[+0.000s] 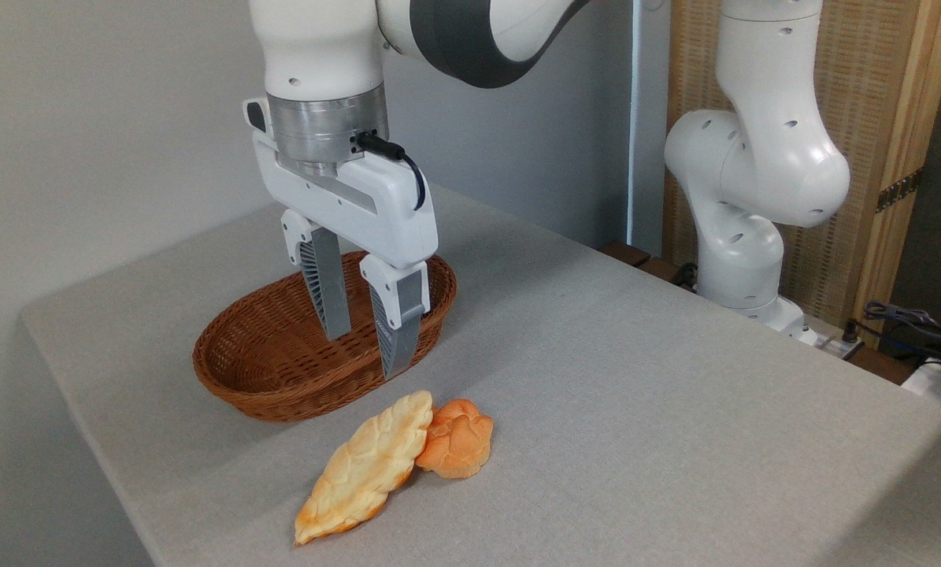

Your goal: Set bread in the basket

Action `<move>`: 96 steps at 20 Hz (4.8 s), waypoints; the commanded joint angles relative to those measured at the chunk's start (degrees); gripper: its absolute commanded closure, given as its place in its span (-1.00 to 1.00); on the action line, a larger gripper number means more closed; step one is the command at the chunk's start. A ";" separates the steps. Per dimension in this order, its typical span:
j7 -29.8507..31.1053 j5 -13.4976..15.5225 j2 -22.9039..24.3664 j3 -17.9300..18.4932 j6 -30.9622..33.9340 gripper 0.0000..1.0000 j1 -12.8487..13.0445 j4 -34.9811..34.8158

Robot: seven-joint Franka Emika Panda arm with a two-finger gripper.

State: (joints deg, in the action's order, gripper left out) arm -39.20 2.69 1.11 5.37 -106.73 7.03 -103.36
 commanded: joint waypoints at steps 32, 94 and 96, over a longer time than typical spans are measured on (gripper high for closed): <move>-5.27 -0.41 -7.78 -0.53 -2.34 -1.00 -0.97 -2.19; 8.70 4.78 1.44 -16.71 7.59 -1.00 0.09 -1.14; 8.62 4.78 1.44 -16.09 7.59 -1.00 -0.09 -1.05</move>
State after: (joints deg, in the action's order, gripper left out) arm -31.27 7.14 2.12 -11.61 -100.32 7.09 -105.03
